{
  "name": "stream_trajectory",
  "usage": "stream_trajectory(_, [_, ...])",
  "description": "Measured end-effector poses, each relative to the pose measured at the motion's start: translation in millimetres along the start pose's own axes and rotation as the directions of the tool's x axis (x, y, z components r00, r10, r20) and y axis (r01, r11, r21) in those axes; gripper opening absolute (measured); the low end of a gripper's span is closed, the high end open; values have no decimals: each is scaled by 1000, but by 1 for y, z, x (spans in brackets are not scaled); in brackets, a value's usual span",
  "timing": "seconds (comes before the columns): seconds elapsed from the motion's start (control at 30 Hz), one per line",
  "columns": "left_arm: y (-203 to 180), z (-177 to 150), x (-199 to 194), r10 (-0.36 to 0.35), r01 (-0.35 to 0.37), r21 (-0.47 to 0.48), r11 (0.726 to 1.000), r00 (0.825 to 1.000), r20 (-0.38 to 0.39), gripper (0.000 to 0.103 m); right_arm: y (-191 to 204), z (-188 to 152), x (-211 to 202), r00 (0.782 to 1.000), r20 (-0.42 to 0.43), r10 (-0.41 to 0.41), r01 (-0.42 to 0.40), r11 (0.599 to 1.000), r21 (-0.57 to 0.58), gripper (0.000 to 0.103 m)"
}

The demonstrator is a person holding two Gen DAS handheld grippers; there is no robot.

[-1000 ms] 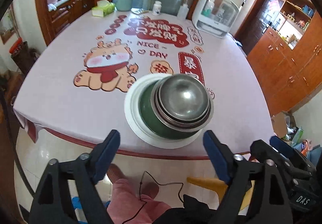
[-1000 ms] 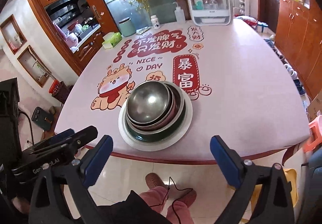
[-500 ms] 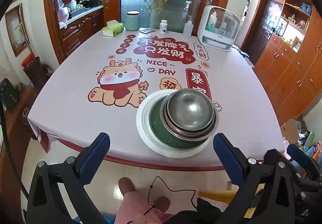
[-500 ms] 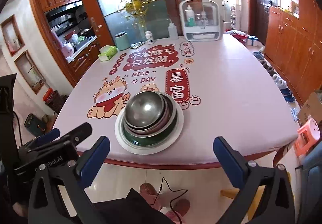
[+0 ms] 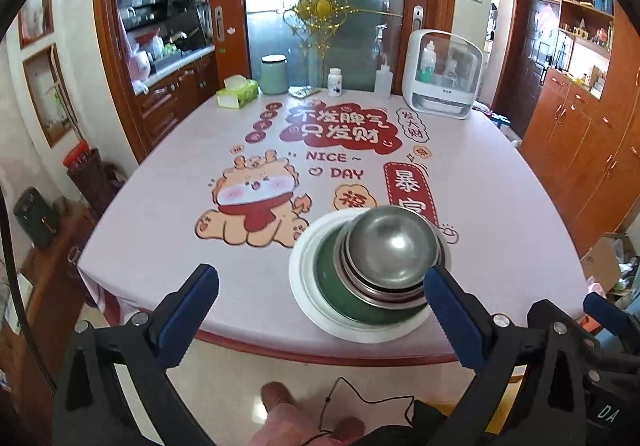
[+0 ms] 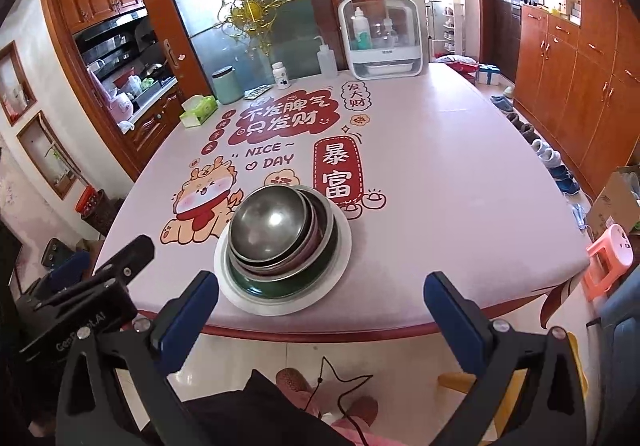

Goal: Organize plates and bowls

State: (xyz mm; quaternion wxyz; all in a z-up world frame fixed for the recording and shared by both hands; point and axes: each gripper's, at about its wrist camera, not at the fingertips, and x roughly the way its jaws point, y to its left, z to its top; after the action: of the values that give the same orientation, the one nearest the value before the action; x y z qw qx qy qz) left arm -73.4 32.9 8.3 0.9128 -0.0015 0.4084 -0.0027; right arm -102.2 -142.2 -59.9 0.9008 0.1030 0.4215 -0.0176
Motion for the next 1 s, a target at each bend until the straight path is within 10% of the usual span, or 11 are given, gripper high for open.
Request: stream_trajectory(1.0, [-13, 19, 22, 38, -39, 60, 997, 999, 24, 102, -2, 18, 23, 1000, -4, 11, -11, 1000, 10, 103])
